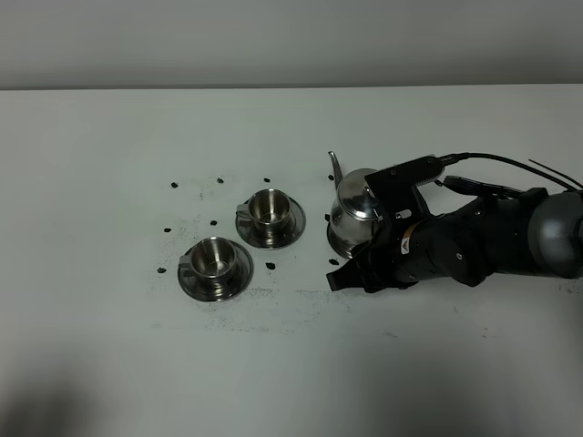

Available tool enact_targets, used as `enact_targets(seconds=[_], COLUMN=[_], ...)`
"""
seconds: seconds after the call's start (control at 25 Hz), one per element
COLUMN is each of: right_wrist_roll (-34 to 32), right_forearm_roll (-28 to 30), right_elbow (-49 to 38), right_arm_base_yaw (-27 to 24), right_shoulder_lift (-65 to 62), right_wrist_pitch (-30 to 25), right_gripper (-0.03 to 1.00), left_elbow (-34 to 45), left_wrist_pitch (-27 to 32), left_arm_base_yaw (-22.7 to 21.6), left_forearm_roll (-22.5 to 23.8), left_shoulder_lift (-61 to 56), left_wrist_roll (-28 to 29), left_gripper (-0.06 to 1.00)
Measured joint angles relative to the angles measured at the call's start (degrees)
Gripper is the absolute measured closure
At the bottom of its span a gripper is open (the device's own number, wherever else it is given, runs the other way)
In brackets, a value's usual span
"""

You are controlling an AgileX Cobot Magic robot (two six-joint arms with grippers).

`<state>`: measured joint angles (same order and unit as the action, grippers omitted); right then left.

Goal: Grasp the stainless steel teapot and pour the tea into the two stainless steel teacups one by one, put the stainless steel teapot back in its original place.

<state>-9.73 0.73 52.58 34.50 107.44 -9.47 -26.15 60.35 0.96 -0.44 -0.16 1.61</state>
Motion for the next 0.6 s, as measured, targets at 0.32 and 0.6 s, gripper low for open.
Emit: enact_targets(seconds=[0.32,0.6], right_wrist_roll=[-0.07,0.54], right_forearm_roll=[-0.73,0.13], right_elbow=[0.12,6.76], right_arm_base_yaw=[2.46,1.85], right_shoulder_lift=[-10.74,-16.74], right_wrist_pitch=[-10.72,-26.83], right_gripper=[0.57,0.57], left_elbow=[0.0,0.0], left_wrist_pitch=[0.0,0.0], left_arm_base_yaw=[0.0,0.0], left_forearm_roll=[0.0,0.0], left_shoulder_lift=[0.0,0.0], left_wrist_roll=[0.0,0.0], left_gripper=[0.37,0.37])
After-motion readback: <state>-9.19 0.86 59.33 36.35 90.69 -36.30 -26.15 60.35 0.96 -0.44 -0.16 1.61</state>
